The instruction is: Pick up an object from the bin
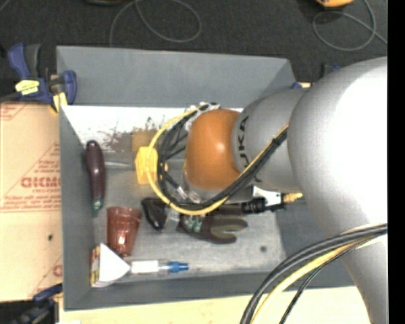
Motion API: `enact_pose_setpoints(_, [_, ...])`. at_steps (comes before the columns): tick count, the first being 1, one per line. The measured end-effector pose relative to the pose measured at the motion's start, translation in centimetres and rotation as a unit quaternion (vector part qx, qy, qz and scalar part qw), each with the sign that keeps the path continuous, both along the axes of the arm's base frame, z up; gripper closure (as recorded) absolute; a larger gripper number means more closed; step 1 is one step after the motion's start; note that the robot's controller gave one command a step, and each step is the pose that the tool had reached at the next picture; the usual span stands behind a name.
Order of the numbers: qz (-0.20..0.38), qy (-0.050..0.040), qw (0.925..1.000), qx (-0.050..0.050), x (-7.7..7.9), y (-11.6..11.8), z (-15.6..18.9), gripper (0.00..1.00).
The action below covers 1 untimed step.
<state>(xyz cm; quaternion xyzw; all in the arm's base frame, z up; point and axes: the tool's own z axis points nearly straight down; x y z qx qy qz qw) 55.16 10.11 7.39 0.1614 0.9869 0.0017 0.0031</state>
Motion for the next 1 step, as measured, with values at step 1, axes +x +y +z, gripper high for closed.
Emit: enact_pose_setpoints(1, [0.0, 0.0021, 1.0, 0.0, -0.12, -0.02, 1.62, 1.0])
